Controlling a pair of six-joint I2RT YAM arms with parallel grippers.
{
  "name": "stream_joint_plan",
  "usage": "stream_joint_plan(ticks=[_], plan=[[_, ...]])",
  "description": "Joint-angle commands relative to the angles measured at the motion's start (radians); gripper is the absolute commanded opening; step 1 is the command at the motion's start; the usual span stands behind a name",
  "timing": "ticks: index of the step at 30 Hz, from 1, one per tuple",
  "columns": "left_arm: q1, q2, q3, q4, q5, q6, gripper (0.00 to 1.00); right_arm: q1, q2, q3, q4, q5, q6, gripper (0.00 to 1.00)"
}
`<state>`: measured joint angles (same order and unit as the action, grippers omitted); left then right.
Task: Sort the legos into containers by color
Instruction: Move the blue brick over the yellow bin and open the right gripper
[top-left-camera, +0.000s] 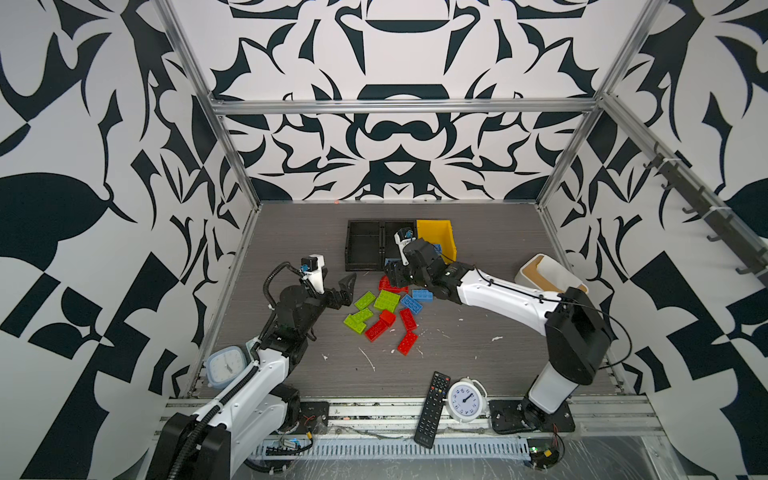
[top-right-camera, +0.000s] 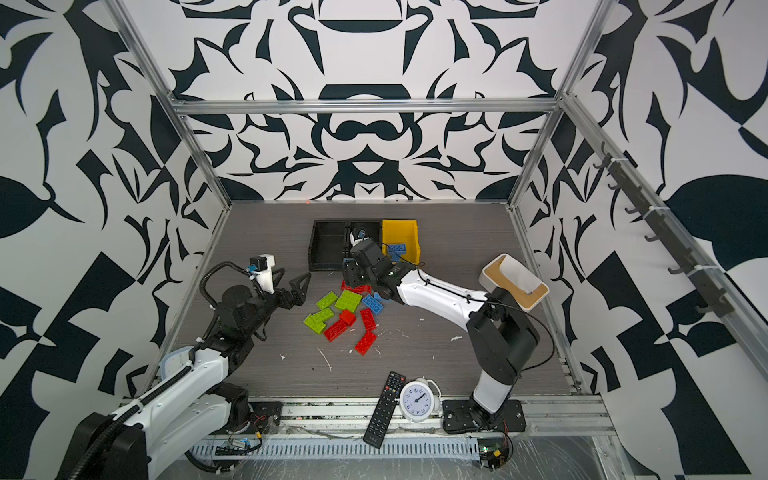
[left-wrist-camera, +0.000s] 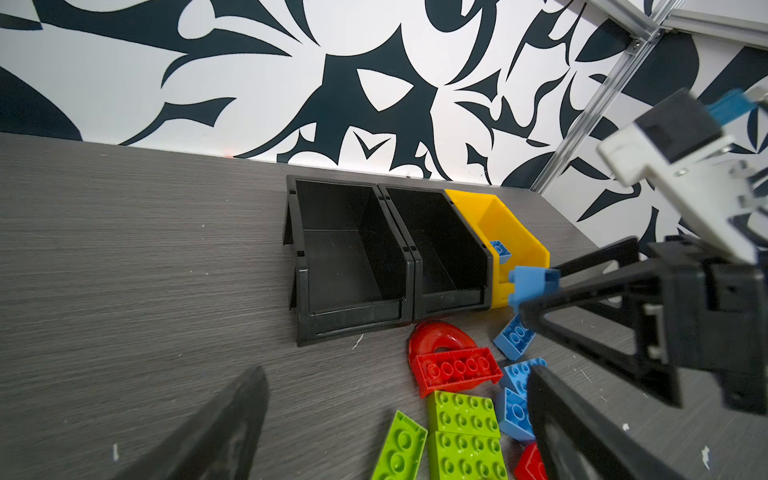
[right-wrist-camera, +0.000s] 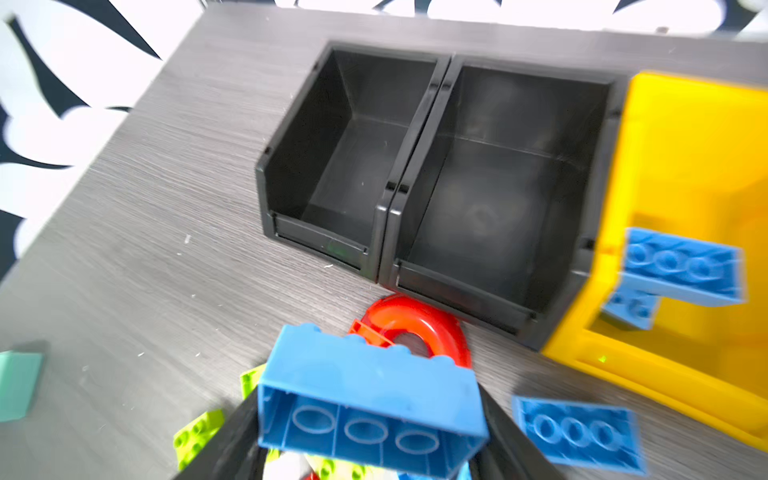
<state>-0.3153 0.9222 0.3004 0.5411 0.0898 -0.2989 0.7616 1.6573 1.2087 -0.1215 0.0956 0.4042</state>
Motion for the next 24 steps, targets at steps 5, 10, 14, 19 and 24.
stream_joint_plan(ticks=[5,10,14,19,24], plan=[[0.001,-0.011,-0.010,0.008,0.002,-0.008,0.99,-0.185,-0.101,-0.042,-0.086,-0.067,-0.076,0.61],[0.001,-0.017,-0.015,0.008,-0.006,-0.007,0.99,-0.290,-0.110,-0.046,-0.093,-0.099,-0.154,0.62],[0.001,-0.014,-0.015,0.011,-0.004,-0.006,0.99,-0.345,-0.045,-0.005,-0.083,-0.148,-0.201,0.62],[0.001,-0.023,-0.020,0.012,-0.016,-0.002,0.99,-0.364,0.058,0.088,-0.085,-0.176,-0.238,0.62],[0.000,-0.031,-0.021,0.010,-0.020,0.001,0.99,-0.368,0.126,0.135,-0.085,-0.173,-0.237,0.63]])
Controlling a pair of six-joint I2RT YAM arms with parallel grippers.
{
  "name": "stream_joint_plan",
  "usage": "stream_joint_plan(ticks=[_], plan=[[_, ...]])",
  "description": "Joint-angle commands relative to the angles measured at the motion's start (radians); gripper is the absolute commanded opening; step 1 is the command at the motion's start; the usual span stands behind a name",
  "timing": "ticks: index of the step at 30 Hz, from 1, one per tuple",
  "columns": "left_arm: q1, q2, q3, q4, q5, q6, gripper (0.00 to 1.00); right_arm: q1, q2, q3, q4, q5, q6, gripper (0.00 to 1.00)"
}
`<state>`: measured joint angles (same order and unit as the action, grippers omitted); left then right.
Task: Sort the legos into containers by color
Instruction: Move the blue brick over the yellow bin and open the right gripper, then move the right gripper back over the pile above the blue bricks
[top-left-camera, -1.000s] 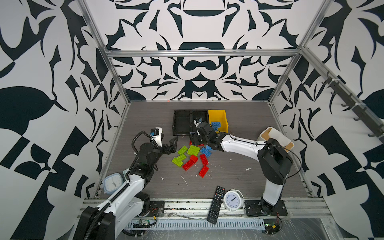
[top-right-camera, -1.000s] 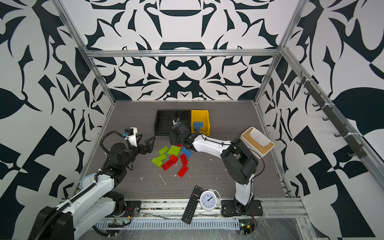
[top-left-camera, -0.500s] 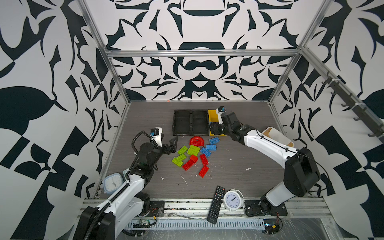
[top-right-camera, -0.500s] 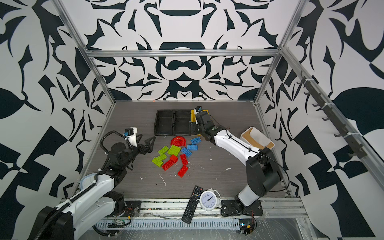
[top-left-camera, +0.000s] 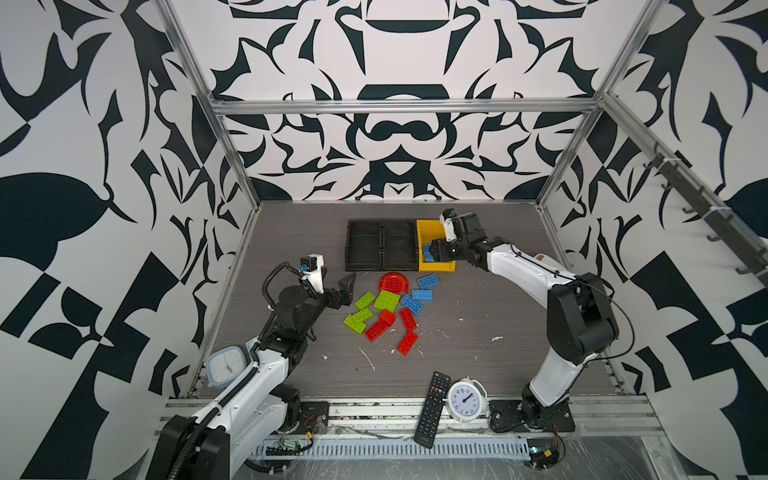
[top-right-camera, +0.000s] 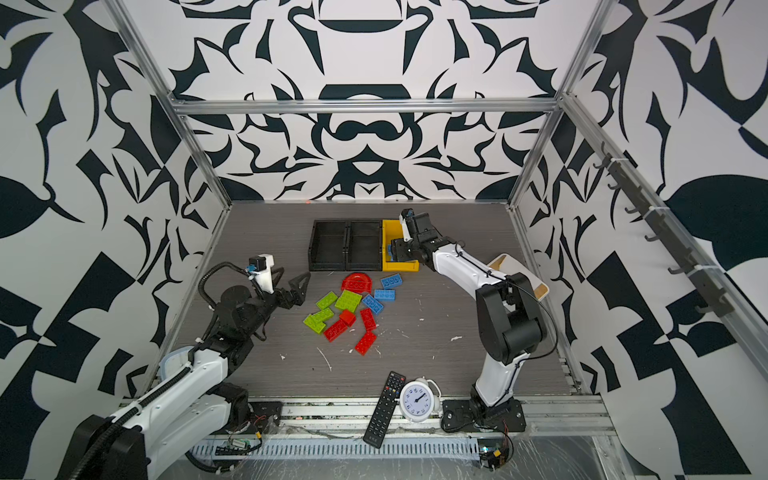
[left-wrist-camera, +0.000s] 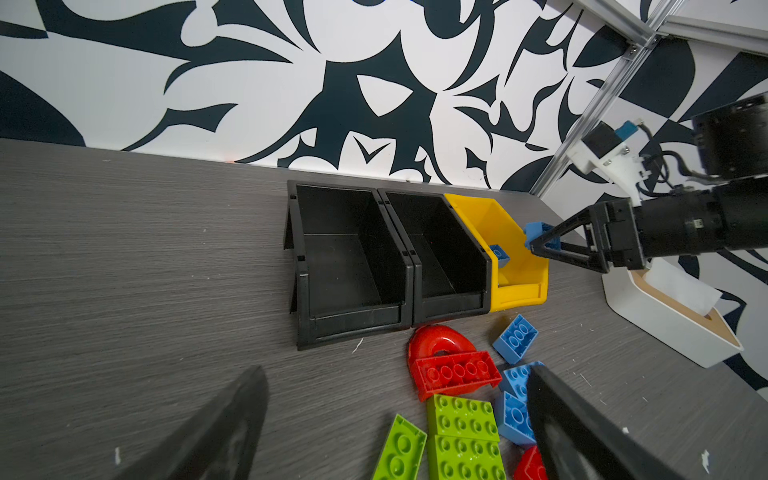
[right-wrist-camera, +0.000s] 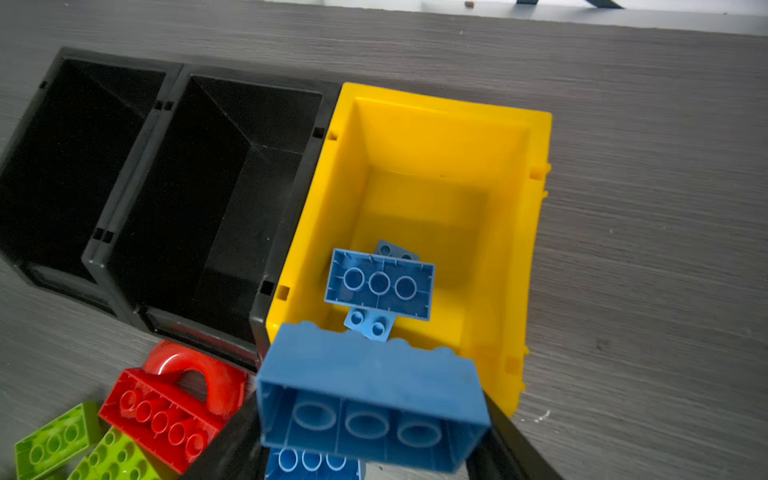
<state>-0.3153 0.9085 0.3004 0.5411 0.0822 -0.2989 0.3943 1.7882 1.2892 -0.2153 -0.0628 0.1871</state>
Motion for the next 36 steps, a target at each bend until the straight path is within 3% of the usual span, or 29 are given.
stream_joint_plan(ticks=[1,8,16,20,29,36], plan=[[0.001,-0.017,-0.022,0.009,-0.013,0.001,0.99,-0.003,0.004,0.059,0.011,-0.012,-0.018,0.63],[0.001,-0.016,-0.022,0.009,-0.016,0.001,0.99,-0.013,0.049,0.088,0.017,-0.008,-0.008,0.67],[0.000,-0.012,-0.018,0.007,-0.010,-0.002,1.00,-0.014,0.074,0.121,-0.008,0.014,-0.005,0.85],[0.001,-0.013,-0.020,0.007,-0.015,-0.003,0.99,-0.013,0.063,0.111,-0.006,0.015,-0.003,0.87],[0.001,-0.010,-0.020,0.007,-0.013,-0.002,0.99,0.004,-0.124,-0.052,-0.034,-0.039,0.012,0.78],[0.001,-0.005,-0.018,0.009,-0.010,-0.003,0.99,0.127,-0.321,-0.258,-0.122,0.004,0.045,0.64]])
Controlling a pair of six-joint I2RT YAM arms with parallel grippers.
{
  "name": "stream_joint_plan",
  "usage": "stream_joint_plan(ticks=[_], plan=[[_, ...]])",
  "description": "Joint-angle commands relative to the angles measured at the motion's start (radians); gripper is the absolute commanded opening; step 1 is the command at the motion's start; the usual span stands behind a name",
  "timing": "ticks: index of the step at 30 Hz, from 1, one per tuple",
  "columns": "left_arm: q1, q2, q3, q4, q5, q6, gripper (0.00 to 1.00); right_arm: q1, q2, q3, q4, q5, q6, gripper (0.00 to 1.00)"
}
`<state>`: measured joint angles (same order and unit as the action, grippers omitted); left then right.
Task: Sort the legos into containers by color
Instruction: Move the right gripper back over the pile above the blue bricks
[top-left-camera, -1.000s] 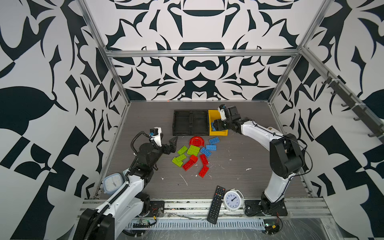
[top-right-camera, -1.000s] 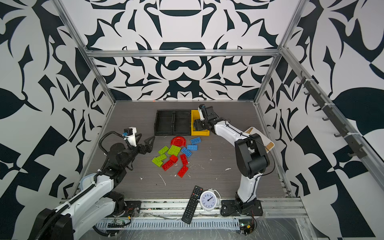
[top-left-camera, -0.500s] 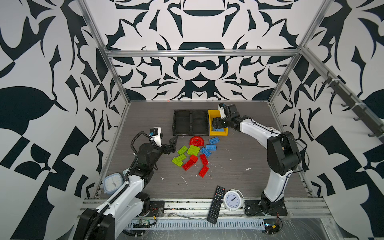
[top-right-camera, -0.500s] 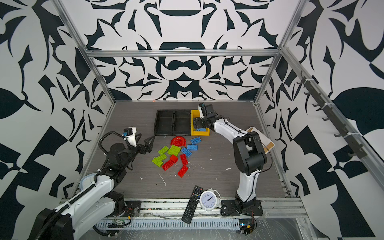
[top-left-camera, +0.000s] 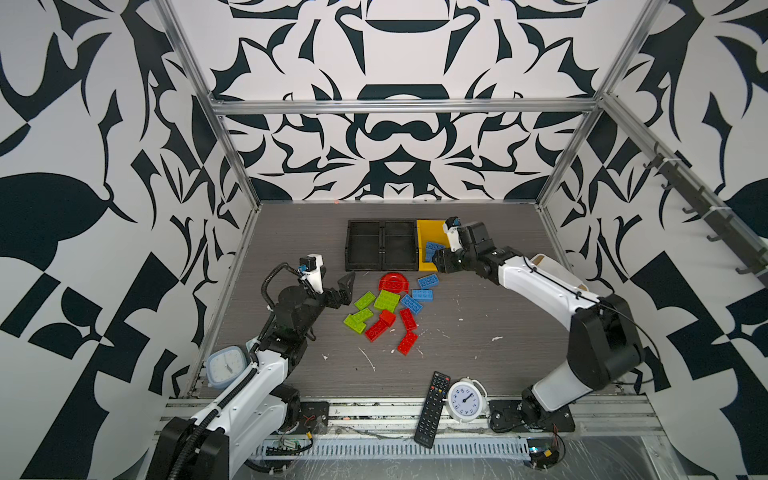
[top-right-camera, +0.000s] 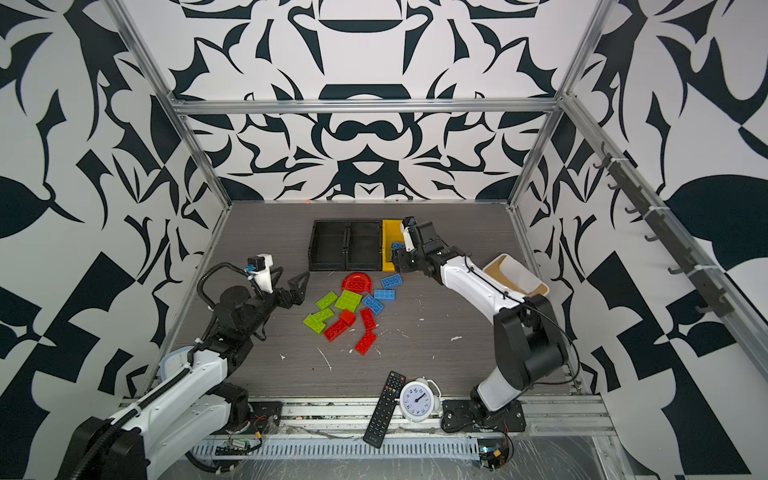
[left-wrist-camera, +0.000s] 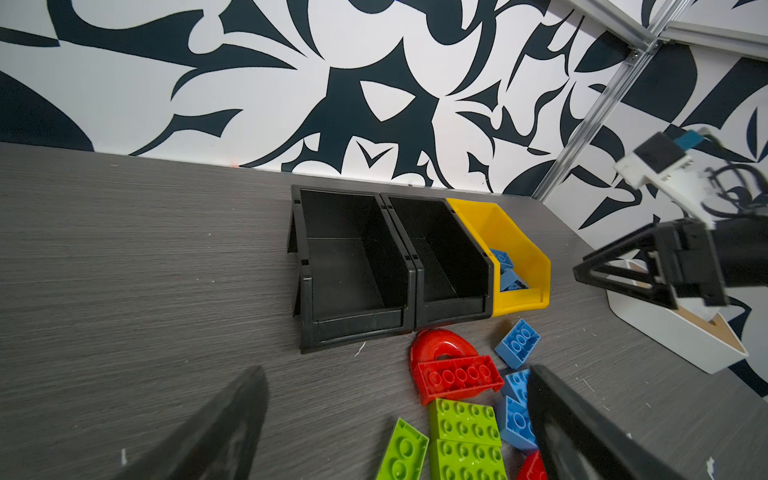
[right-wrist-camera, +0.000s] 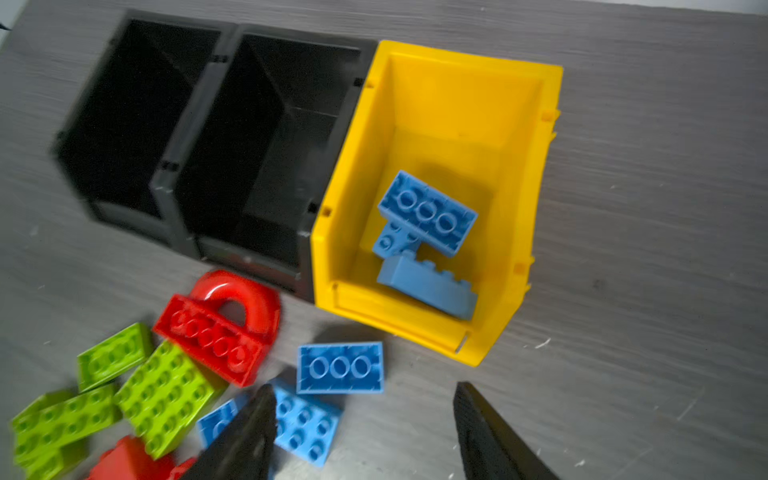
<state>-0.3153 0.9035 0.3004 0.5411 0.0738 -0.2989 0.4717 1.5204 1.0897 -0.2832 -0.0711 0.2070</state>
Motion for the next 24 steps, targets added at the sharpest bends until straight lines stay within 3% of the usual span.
stream_joint_plan(ticks=[1,10,24], plan=[[0.001,0.001,-0.018,0.009,0.000,-0.004,0.99,0.069,-0.070,-0.082,-0.062,0.012,0.032,0.60],[0.000,0.014,-0.016,0.016,0.006,-0.005,0.99,0.228,-0.041,-0.128,-0.105,0.061,0.036,0.55],[0.001,0.015,-0.018,0.022,0.011,-0.005,0.99,0.248,0.024,-0.173,-0.066,0.036,-0.028,0.52]])
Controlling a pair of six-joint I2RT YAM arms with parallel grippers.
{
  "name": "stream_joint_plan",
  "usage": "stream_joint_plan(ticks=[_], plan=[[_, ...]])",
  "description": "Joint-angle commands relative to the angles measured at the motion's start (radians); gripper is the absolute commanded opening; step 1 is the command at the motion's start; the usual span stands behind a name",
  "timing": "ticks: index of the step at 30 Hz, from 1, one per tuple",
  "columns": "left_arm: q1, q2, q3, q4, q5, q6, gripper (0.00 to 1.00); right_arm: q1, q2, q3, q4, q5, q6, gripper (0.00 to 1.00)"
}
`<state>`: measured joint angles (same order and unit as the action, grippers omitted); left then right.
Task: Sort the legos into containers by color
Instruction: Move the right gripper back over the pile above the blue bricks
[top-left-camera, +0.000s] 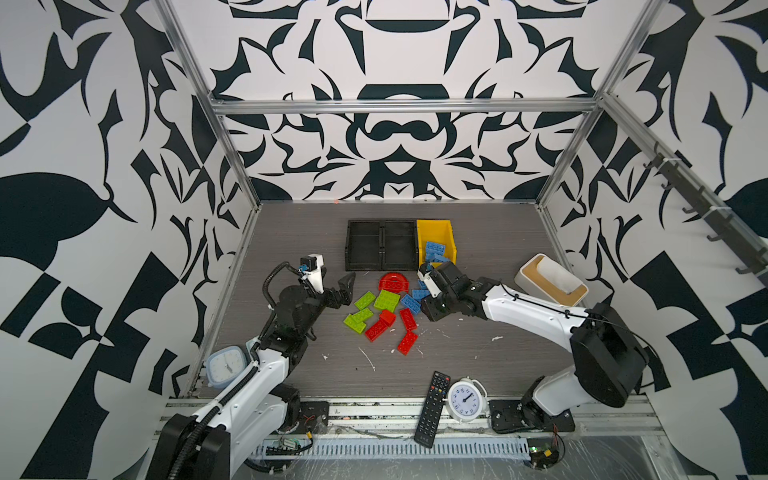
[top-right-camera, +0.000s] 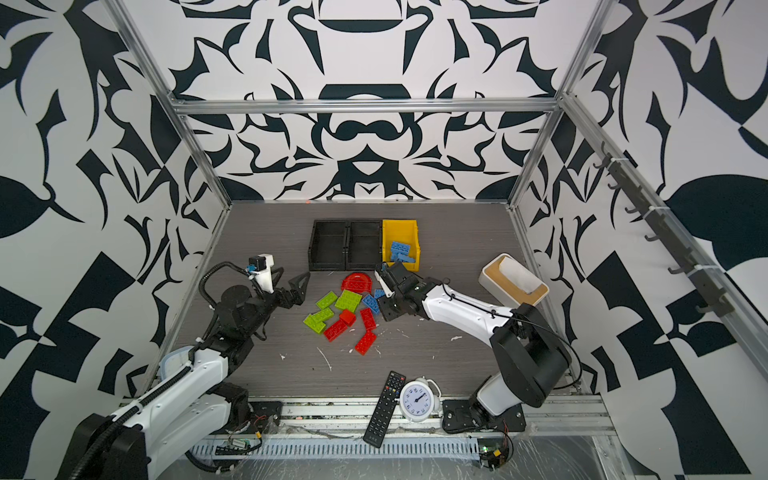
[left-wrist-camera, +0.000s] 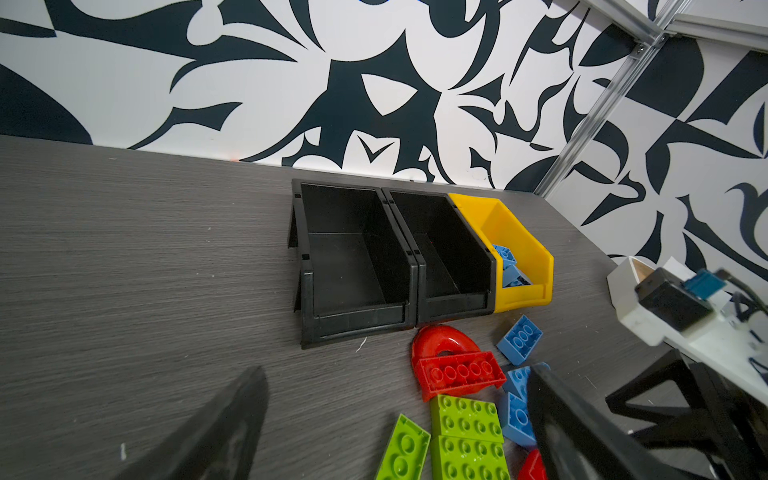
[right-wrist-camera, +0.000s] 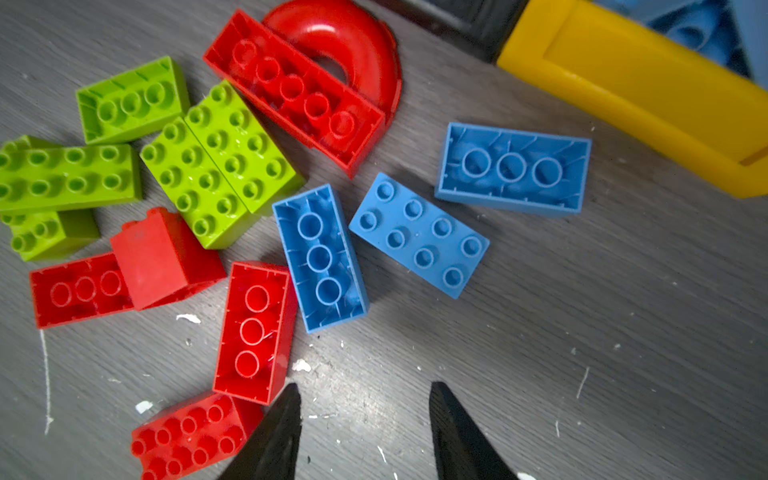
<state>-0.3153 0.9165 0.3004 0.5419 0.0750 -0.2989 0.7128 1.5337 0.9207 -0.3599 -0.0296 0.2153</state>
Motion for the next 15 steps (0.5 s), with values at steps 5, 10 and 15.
stream_joint_plan(ticks=[5,10,15], plan=[[0.001,0.007,-0.016,0.021,0.007,-0.005,0.99,0.024,0.044,0.007,0.021,-0.004,-0.062,0.51],[0.000,0.012,-0.015,0.024,0.006,-0.005,0.99,0.024,0.095,0.030,0.038,-0.013,-0.077,0.53],[0.001,0.013,-0.016,0.025,0.009,-0.007,0.99,0.025,0.133,0.042,0.071,-0.021,-0.086,0.53]])
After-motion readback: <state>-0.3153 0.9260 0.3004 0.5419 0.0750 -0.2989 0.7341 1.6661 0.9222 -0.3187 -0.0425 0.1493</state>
